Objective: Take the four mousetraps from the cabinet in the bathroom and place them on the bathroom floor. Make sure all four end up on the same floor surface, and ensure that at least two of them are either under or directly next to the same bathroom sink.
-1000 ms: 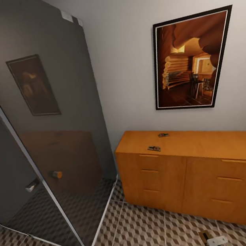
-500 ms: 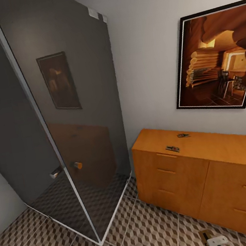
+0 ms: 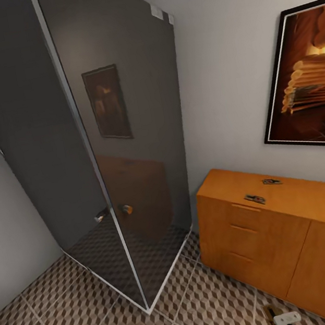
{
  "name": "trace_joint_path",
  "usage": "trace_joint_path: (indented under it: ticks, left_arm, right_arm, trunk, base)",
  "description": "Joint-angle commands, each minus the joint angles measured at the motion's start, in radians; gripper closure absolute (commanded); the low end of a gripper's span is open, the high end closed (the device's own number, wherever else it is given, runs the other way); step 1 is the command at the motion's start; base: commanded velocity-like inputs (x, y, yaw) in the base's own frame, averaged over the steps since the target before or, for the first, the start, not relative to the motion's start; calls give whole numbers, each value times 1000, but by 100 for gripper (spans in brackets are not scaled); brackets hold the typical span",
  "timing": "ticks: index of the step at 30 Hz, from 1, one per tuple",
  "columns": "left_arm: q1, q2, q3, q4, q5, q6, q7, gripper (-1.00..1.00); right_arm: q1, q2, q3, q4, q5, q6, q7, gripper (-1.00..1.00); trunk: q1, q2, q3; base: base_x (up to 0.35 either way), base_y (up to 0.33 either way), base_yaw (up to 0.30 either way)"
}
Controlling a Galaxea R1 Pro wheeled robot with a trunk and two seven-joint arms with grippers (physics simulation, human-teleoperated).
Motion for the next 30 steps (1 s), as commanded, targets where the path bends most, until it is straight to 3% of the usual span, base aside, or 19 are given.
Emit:
trace_joint_path:
  ticks: [1, 30]
  left_arm:
    - [-2, -1, -9, 4, 2, -6, 2, 100]
    - [-2, -2, -9, 4, 1, -6, 2, 100]
  right_arm:
    - [-2, -1, -8, 4, 8, -7, 0, 100]
    - [-2, -1, -8, 4, 8, -7, 0, 100]
  trunk:
    - [1, -2, -2]
    - [1, -2, -2]
  base:
    - [0, 0, 300]
    - [0, 0, 300]
